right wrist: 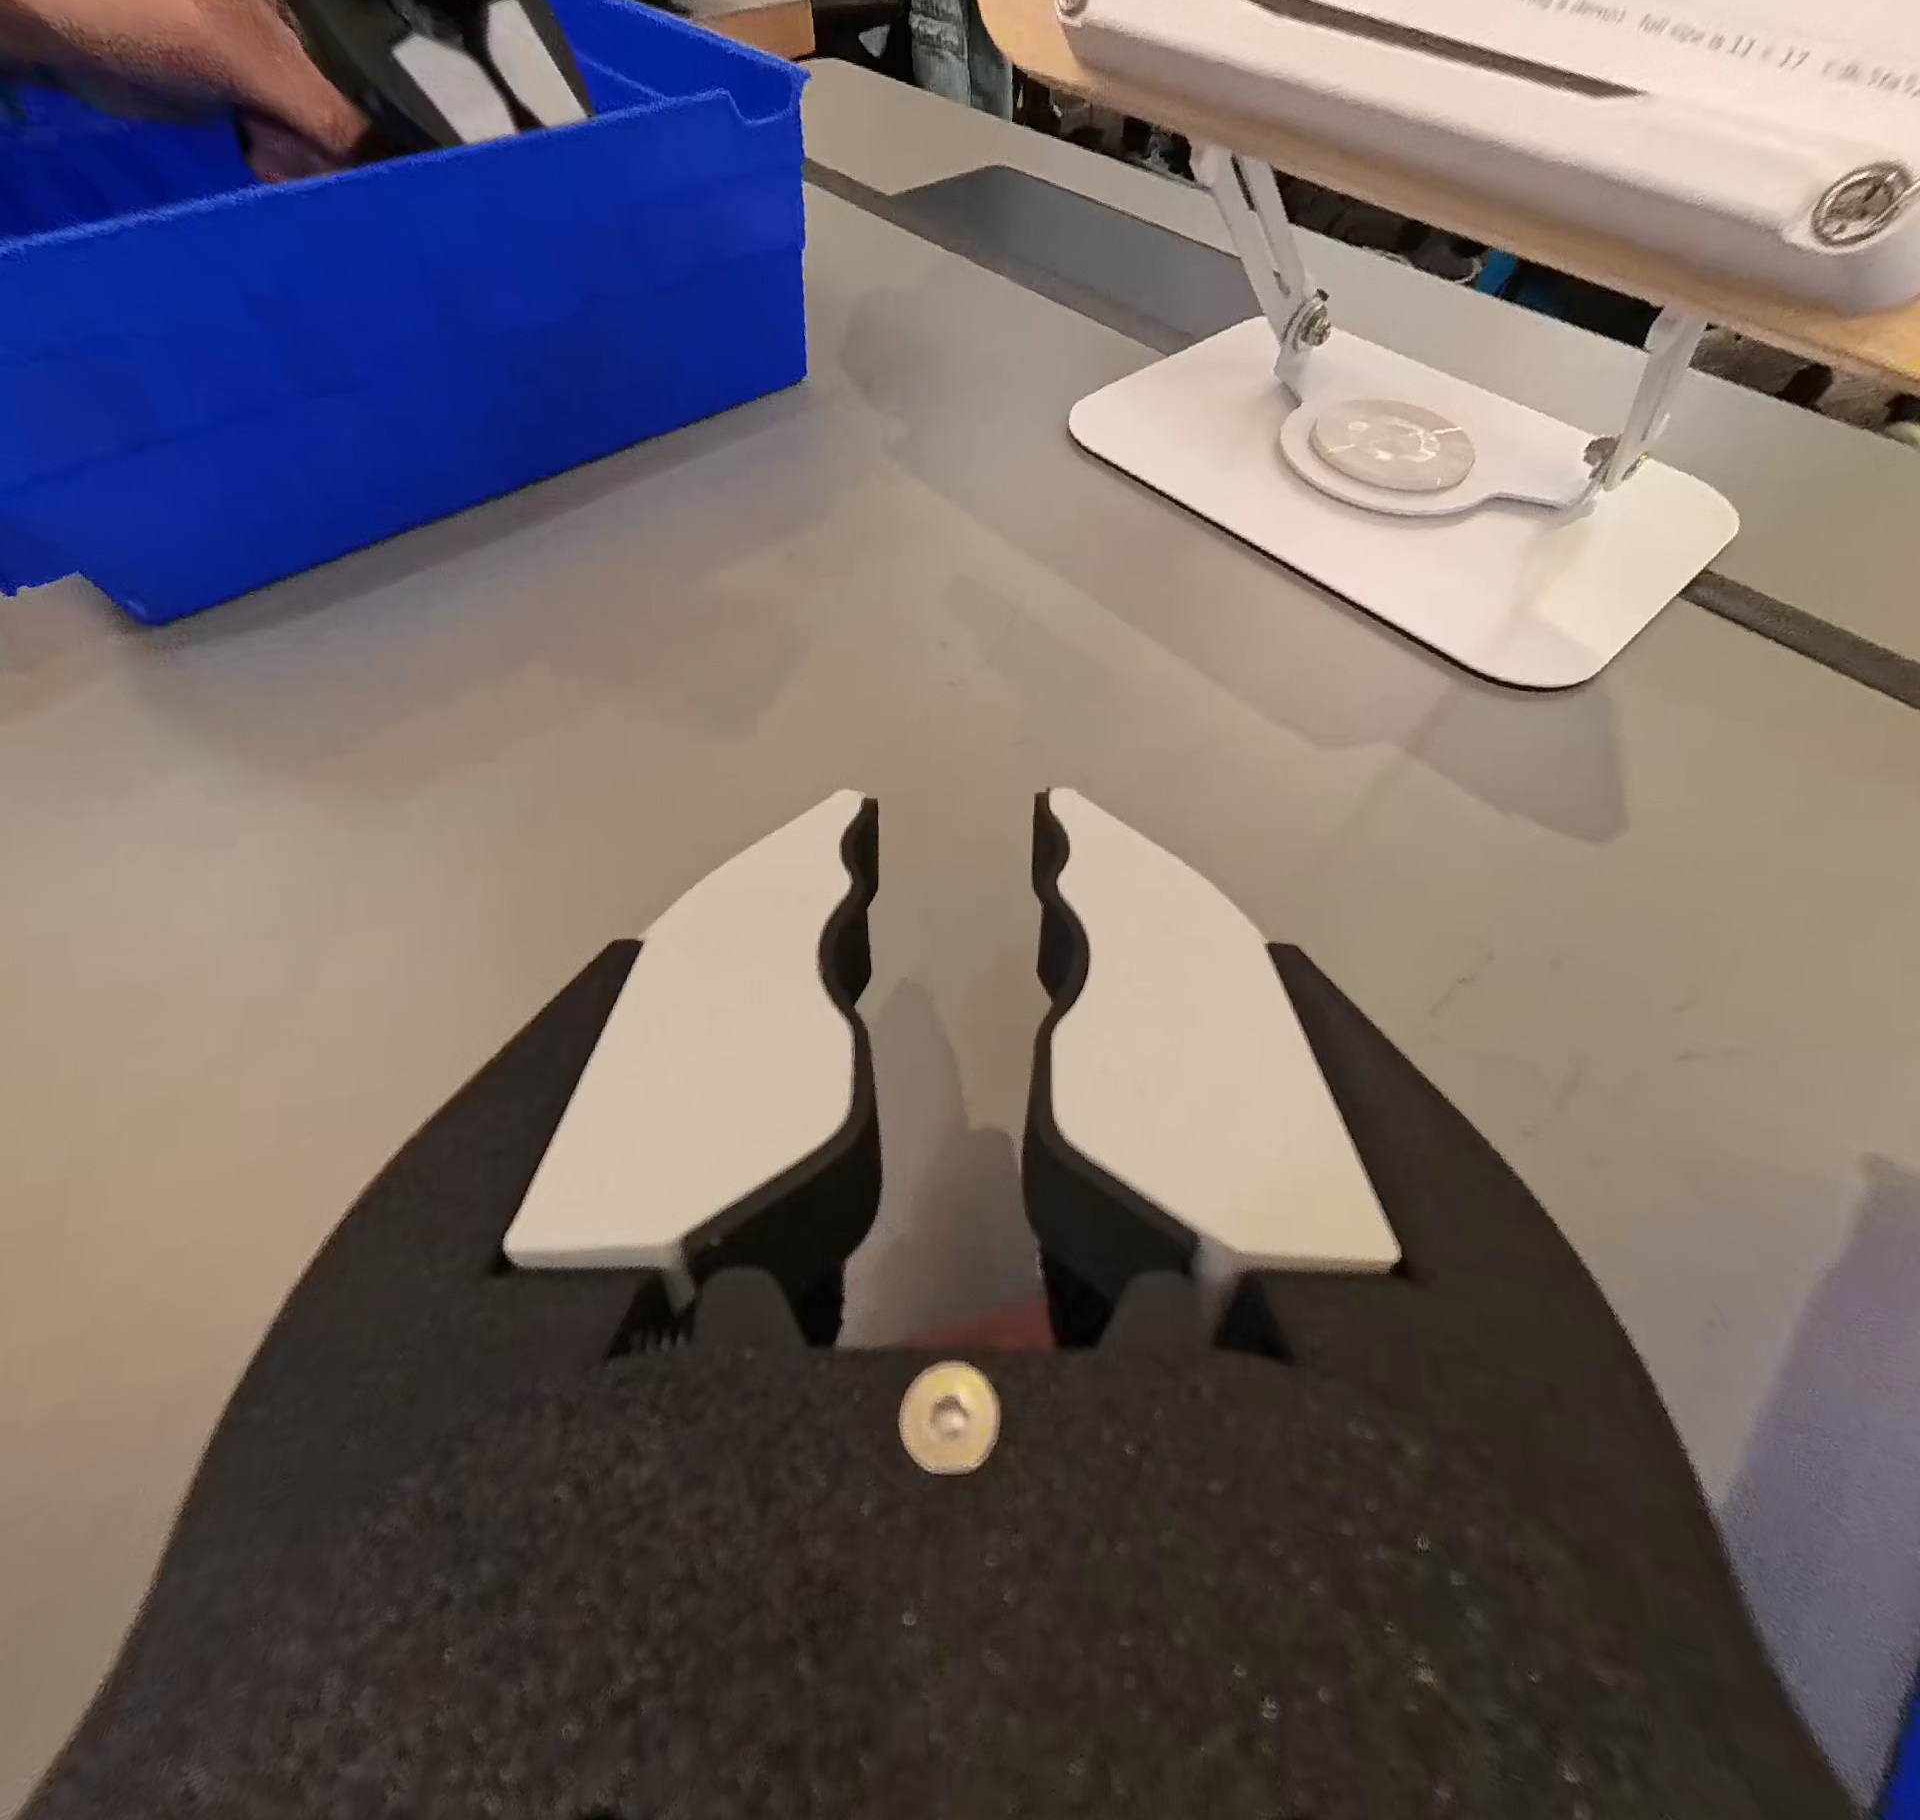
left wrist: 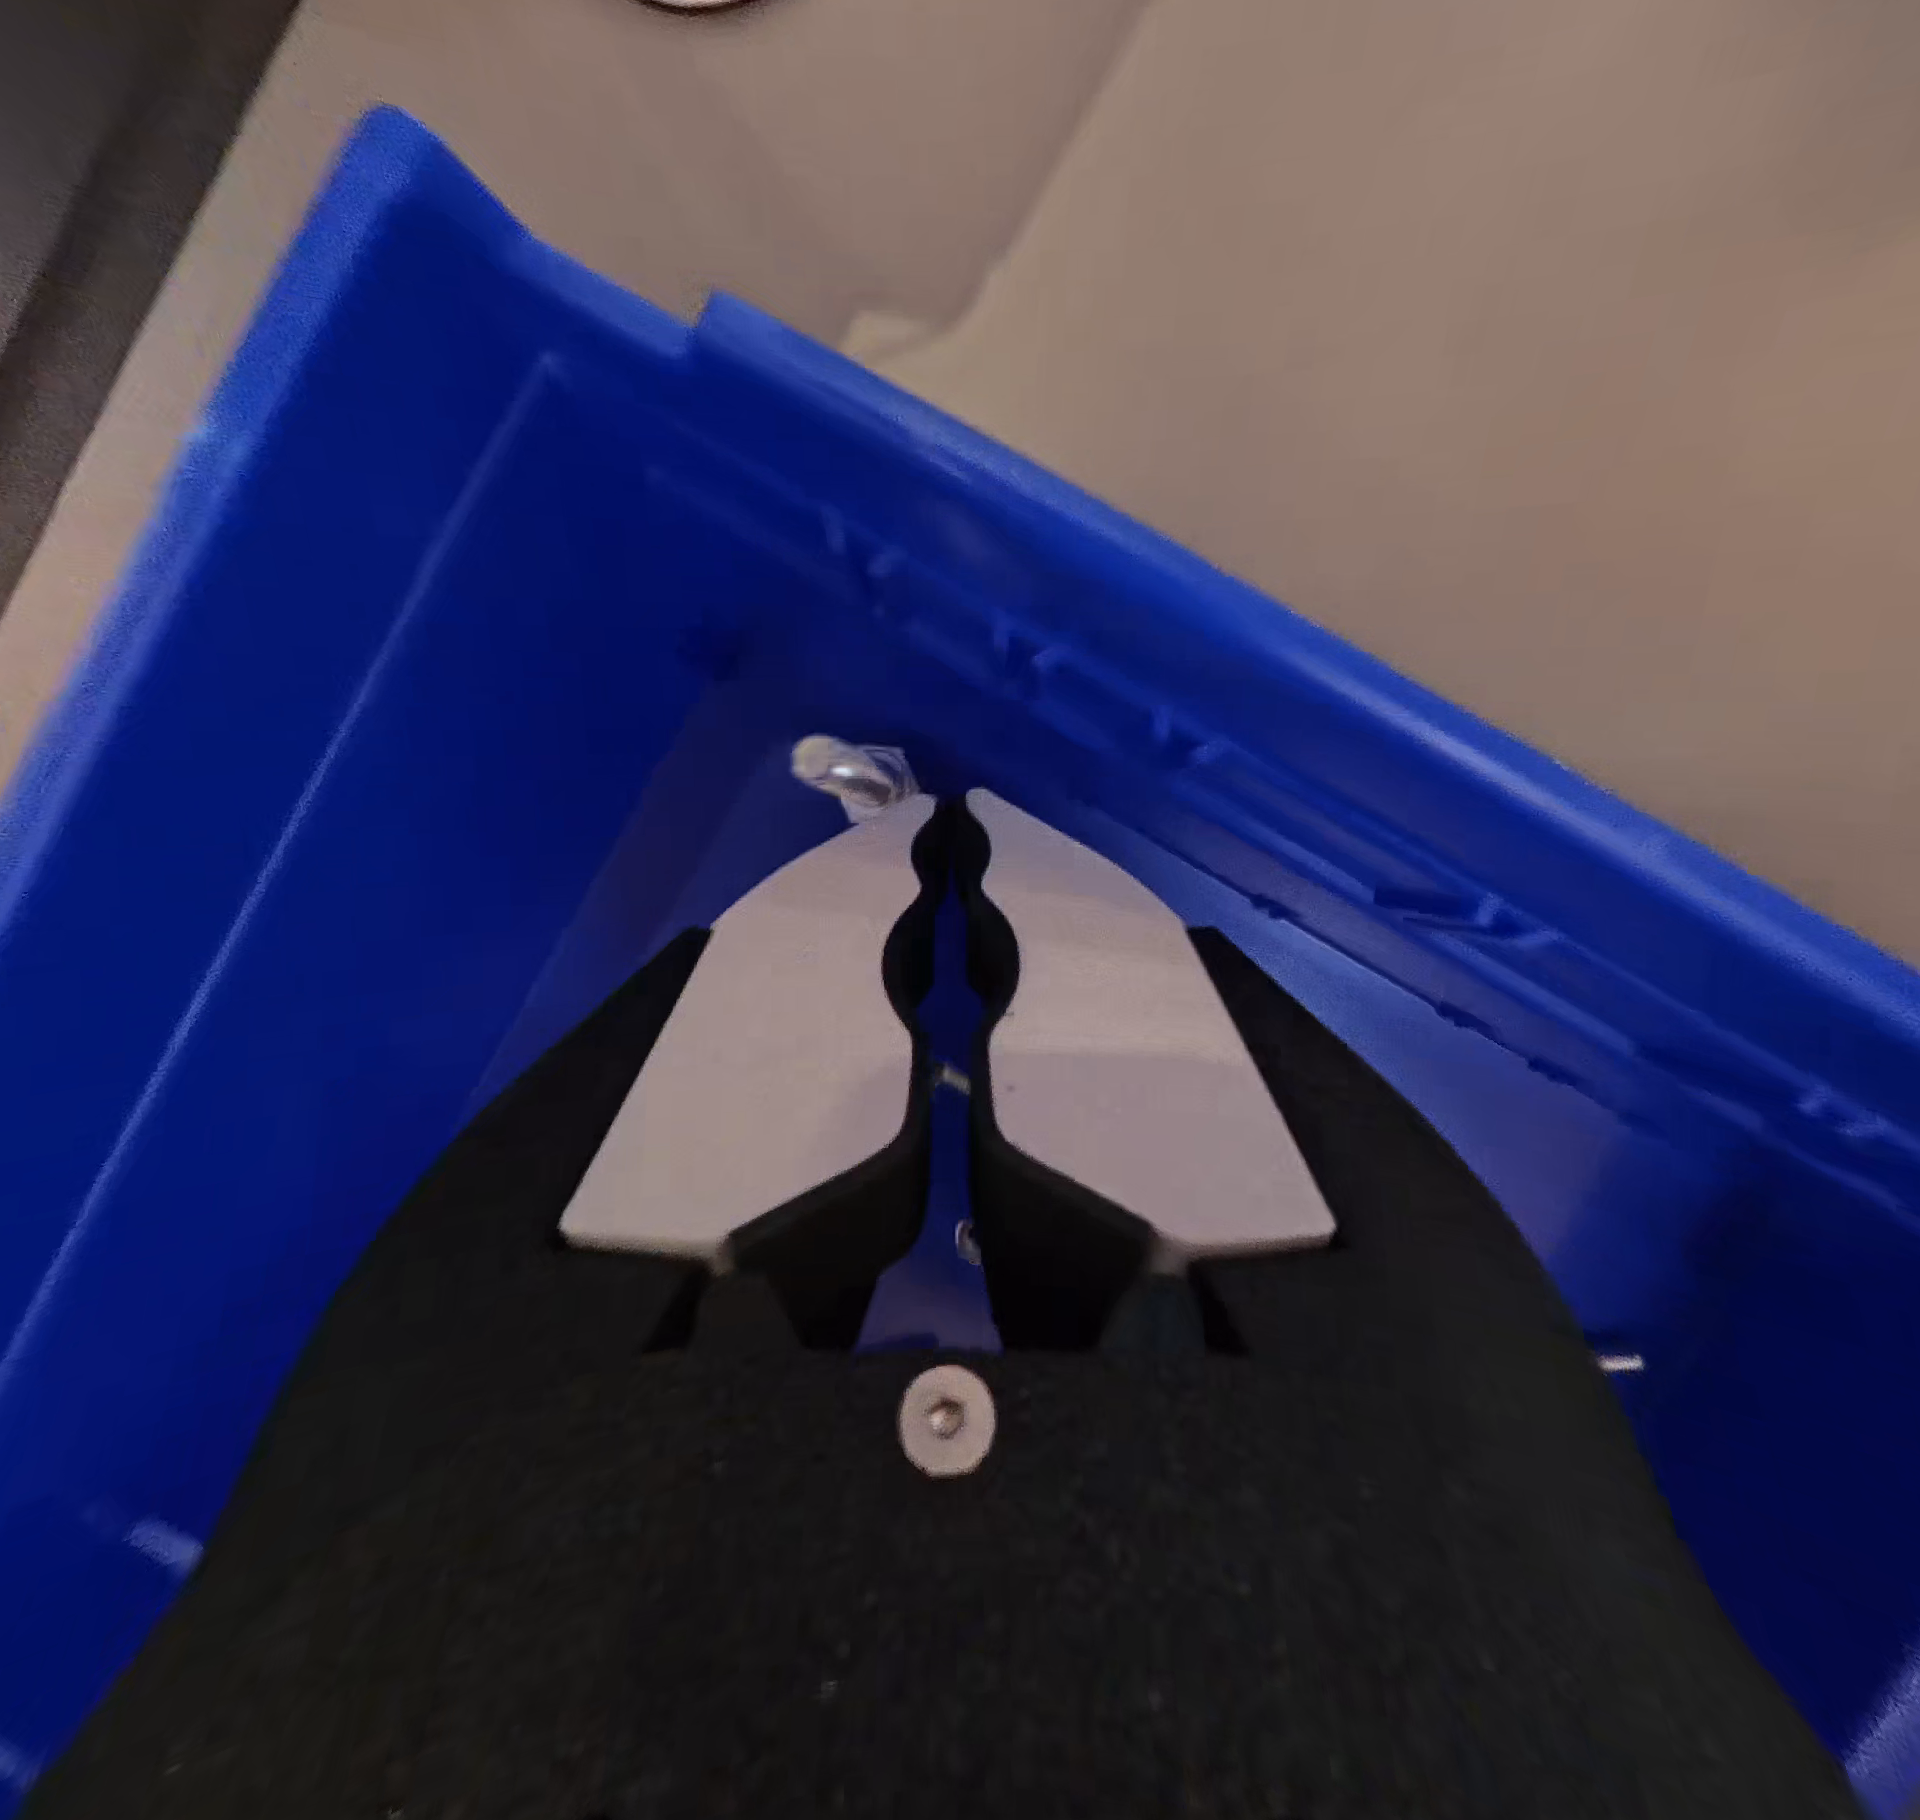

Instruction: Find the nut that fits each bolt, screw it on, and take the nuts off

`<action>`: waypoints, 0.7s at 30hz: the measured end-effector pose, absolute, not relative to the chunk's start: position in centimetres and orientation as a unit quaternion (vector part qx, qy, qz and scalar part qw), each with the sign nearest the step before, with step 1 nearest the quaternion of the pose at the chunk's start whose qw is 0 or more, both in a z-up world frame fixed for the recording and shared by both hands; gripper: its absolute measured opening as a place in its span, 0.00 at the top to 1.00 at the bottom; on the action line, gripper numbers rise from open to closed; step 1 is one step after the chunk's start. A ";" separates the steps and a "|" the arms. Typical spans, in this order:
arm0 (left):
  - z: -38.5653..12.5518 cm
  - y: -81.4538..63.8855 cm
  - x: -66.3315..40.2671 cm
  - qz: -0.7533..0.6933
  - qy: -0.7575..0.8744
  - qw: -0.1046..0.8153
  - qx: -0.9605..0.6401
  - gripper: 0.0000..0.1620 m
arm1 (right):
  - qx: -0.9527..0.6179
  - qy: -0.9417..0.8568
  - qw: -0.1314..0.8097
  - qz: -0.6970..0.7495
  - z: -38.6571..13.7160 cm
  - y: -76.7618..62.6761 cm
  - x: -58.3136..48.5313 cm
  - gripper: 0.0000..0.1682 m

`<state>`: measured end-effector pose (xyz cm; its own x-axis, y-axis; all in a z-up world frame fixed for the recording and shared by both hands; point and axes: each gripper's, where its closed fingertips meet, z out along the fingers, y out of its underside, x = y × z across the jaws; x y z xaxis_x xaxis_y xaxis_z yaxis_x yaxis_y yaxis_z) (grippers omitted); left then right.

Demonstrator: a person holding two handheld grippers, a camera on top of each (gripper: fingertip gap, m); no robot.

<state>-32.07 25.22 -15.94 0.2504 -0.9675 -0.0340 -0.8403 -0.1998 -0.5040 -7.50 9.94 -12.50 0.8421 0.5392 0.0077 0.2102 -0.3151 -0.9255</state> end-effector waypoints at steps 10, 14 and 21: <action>-16.0 27.1 -32.2 -0.143 0.544 0.210 -0.799 0.70 | -0.794 -0.246 0.535 0.151 -12.5 9.6 -7.9 0.84; -18.0 27.1 -32.1 -0.126 0.553 0.176 -0.805 0.94 | -0.795 -0.246 0.533 0.150 -12.7 9.7 -7.9 0.84; -13.8 26.3 -32.8 -0.144 0.542 0.223 -0.797 0.94 | -0.791 -0.238 0.541 0.158 -12.0 9.6 -7.6 0.85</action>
<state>-32.76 26.31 -13.80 0.3704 -0.9288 -0.0129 -0.8002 -0.3120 -0.5122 -7.61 9.64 -12.03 0.8369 0.5474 0.0077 0.2058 -0.3017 -0.9309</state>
